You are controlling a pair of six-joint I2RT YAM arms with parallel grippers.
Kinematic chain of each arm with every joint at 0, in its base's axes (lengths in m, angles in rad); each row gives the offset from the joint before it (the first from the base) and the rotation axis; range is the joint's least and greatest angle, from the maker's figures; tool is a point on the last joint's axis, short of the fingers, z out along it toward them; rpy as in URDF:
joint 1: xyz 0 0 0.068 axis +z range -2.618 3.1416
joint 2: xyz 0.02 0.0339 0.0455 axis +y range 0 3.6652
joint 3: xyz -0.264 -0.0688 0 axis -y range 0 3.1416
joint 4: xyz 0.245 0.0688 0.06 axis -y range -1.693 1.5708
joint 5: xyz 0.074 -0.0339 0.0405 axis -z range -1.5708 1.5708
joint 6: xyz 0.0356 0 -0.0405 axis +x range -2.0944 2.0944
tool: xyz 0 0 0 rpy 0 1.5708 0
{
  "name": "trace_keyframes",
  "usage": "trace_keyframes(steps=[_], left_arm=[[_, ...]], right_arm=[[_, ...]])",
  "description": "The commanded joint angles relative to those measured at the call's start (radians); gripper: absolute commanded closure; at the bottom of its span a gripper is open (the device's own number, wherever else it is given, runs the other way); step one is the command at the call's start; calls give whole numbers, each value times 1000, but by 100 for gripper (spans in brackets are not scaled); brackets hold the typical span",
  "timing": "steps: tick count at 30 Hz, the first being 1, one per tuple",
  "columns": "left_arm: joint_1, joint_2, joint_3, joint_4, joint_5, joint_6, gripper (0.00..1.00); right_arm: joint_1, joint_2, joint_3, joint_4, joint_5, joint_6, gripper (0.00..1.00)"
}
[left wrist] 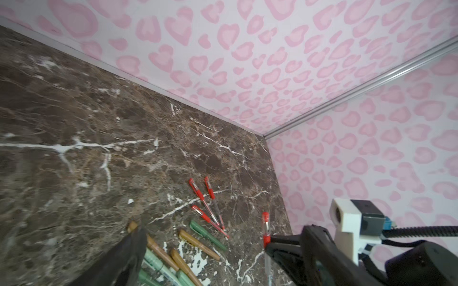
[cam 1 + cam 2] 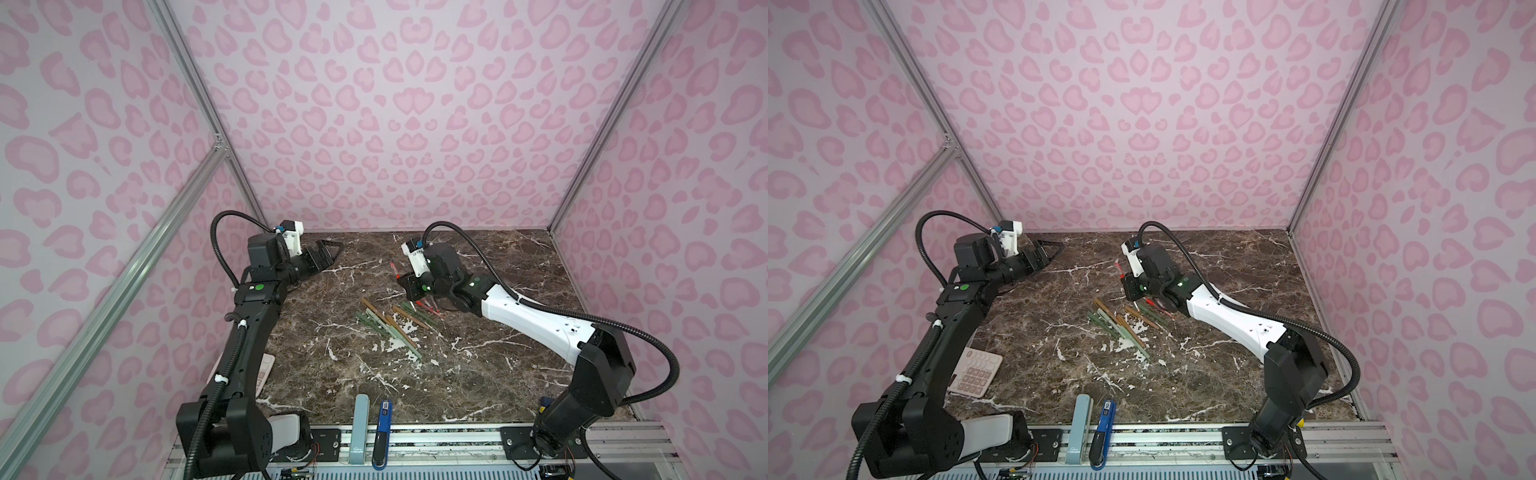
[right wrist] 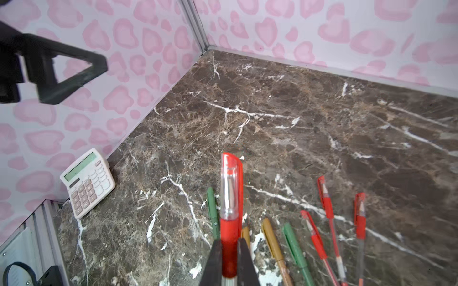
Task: Remove pen caps from pens
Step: Open the pen cap on the pen.
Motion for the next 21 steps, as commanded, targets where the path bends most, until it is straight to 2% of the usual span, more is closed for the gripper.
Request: trace_keyframes(steps=[1,6,13,17,21], left_arm=[[-35,-5,-67,235,104,-93,2],[-111,-11,-115,191,29,-21,7],[-177,13,-115,188,-7,-17,16],[-188,20,-103,159,-31,-3,25],[-197,28,-112,177,-34,-6,37]], right_arm=[[35,-9,-20,156,90,18,94],[82,15,-25,203,132,33,94],[139,69,40,169,183,14,95],[155,103,100,119,193,11,95],[172,116,81,163,186,9,95]])
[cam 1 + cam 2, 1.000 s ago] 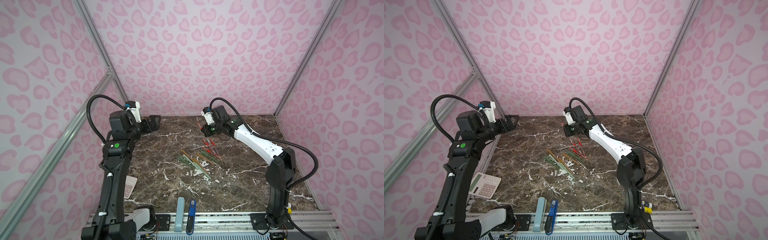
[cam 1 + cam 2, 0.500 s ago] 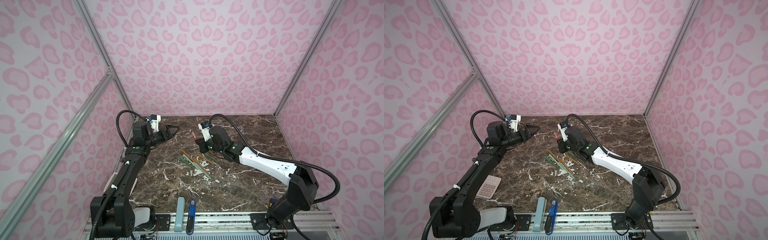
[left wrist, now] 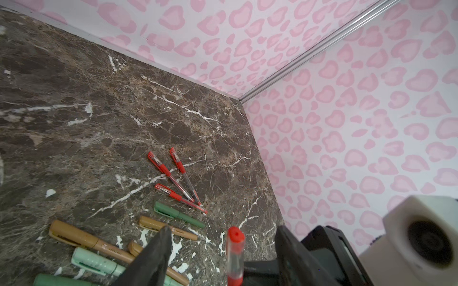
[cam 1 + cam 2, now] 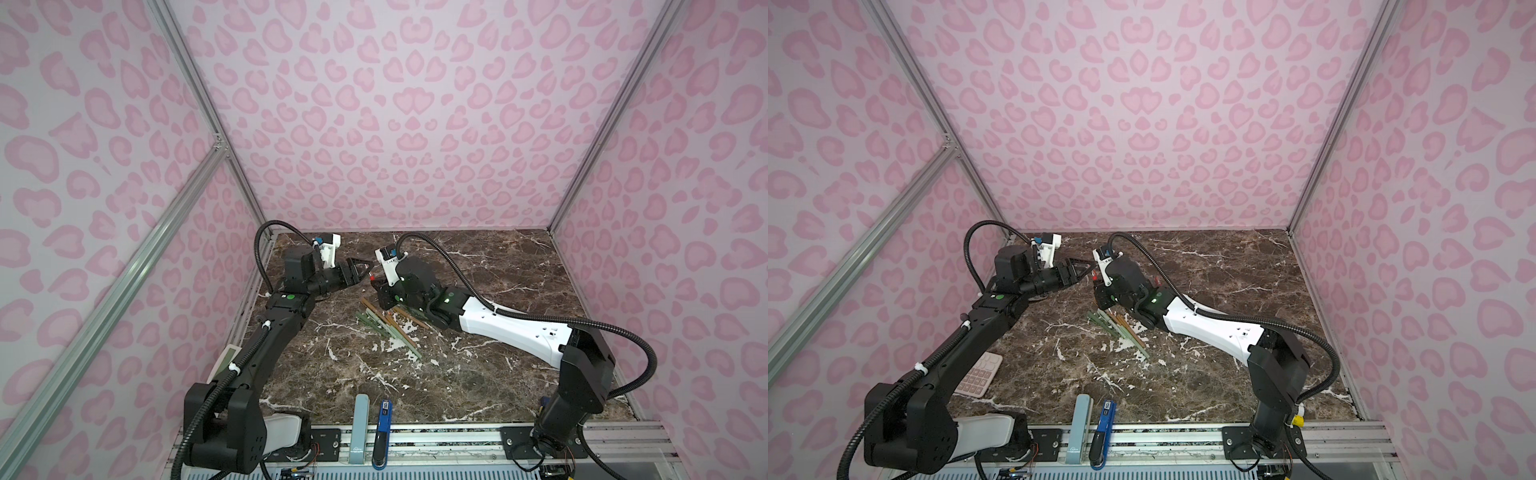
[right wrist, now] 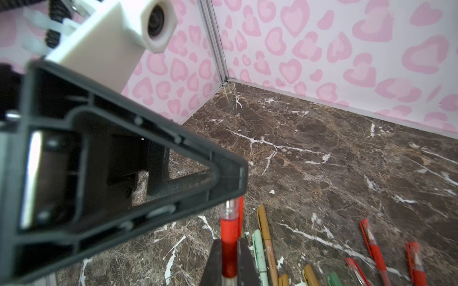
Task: Remove pen caps from pens
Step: Open the pen cap on the pen.
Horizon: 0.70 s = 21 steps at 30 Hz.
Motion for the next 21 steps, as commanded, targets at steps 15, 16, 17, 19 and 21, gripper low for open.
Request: trace_keyframes(steps=[15,16,17,19,21], left_arm=[[-10,17,23,-14,-52,38,84],[-10,18,21,-6,-48,34,87],[-9,18,25,-9,-46,35,89],[-10,18,36,-30,-49,47,96],[-10,17,32,-30,-55,51,97]], right_arm=[[17,92,66,11,11,-13,95],[17,101,72,12,9,-16,95],[16,105,75,-3,13,-16,95],[17,105,125,-45,15,-12,95],[17,98,105,-14,6,-13,95]])
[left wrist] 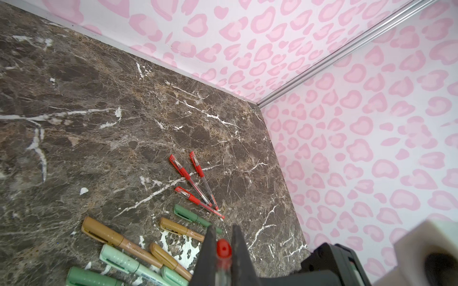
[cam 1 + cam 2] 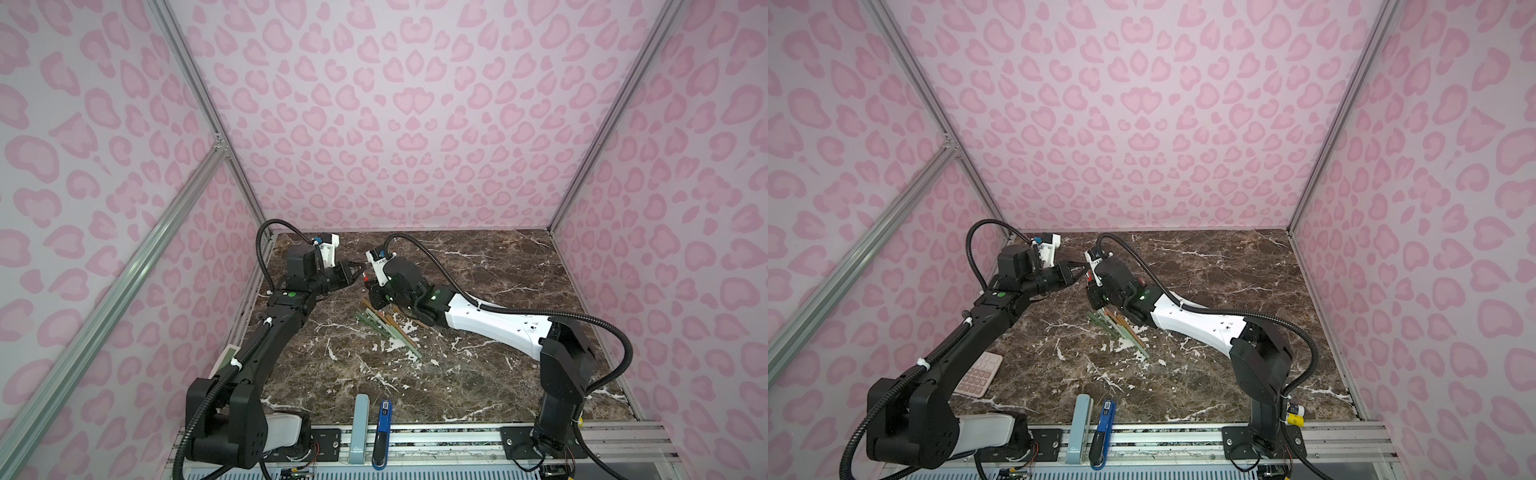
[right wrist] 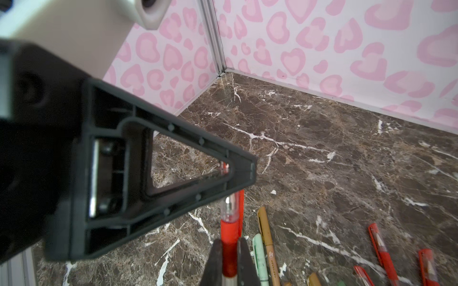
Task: Remove pen caps from pens
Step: Open the pen cap on the pen.
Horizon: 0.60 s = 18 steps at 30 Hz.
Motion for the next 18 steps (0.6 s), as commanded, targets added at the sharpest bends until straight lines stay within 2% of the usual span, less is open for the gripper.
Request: trace_keyframes(steps=[1,5,7,11,13,16,18], left_arm=[[-2,0,8,12,27,13,97],[-1,-1,29,-18,28,35,97],[-1,-1,30,-23,24,40,97],[0,0,29,-12,33,38,97],[2,0,41,-36,29,47,97],[3,-1,27,-17,28,48,97],[4,-4,25,-21,27,52,97]], right_arm=[[2,-3,-14,52,-16,-9,94],[0,1,-15,12,-5,-10,80],[-2,0,-72,34,-11,1,73],[-1,12,-84,49,-32,3,73],[-2,16,-65,5,-31,0,76],[-2,7,-106,54,-35,2,91],[-2,6,-97,40,-38,-4,97]])
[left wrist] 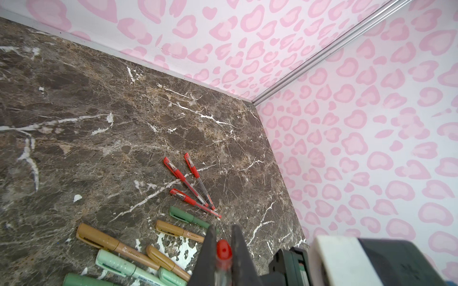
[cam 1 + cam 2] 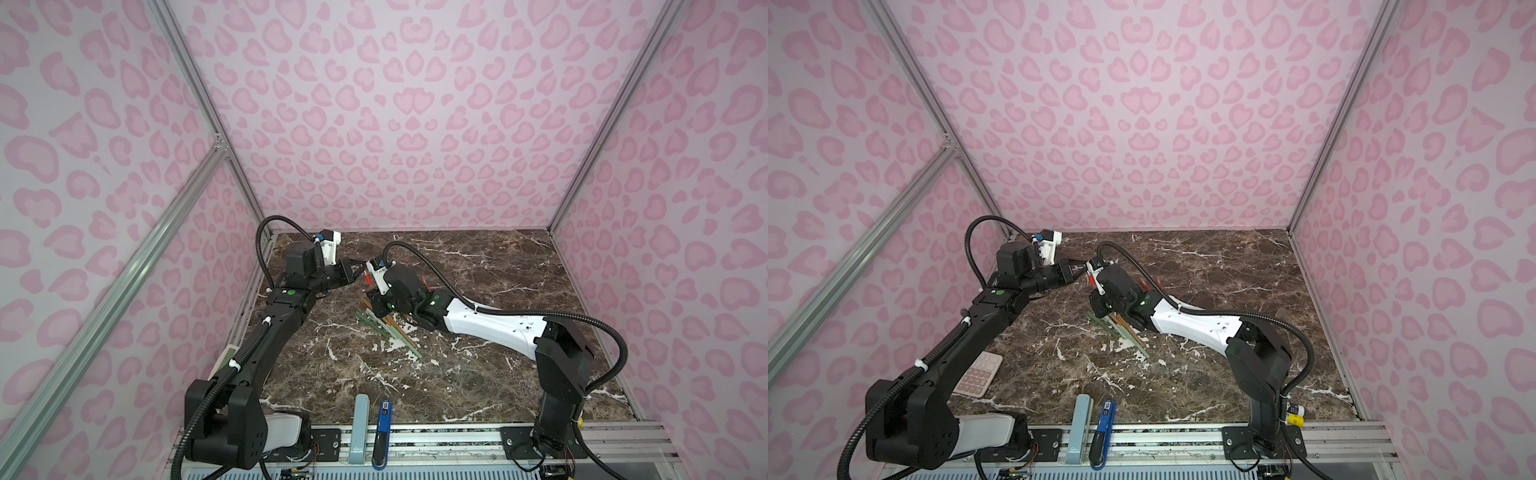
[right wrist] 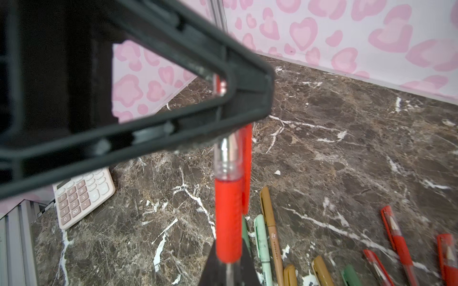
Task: Remove pen caps from pens
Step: Open the pen cap on the pen.
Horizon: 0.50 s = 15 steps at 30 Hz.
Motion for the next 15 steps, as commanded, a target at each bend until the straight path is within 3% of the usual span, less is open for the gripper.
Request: trace_keyframes(steps=[1,15], left_arm=[[8,-7,7,2,10,20,97],[122,-34,25,-4,0,-4,97]], right_arm=[[-1,1,16,-35,2,-4,100],[9,-66,-191,4,-2,11,100]])
